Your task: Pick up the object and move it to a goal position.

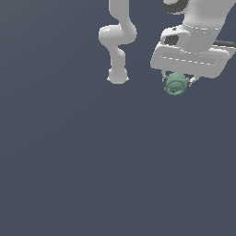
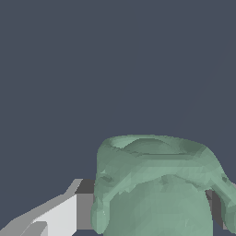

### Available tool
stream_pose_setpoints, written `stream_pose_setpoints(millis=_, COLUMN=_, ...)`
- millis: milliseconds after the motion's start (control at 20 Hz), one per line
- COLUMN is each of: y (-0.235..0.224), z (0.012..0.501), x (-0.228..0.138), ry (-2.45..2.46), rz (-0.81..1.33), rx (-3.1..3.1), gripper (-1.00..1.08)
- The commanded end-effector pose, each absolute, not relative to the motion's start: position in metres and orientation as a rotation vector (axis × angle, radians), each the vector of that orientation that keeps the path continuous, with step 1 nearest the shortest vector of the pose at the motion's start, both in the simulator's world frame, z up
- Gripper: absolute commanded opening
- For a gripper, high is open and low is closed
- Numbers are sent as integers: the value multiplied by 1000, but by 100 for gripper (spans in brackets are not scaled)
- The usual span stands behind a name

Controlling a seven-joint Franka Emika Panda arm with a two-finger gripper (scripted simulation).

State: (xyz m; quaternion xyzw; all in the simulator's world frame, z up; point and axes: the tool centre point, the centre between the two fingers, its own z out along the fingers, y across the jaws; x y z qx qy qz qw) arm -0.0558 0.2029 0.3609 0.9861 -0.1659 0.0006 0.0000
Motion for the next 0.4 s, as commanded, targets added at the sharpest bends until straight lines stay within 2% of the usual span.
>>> stream_pose_setpoints(millis=0, y=207, z=368, x=-55, ry=-522, rz=0, rx=3098, gripper=-100)
stream_pose_setpoints(millis=350, y=209, z=371, x=-54, ry=-522, rz=0, rx=3098, gripper=-100)
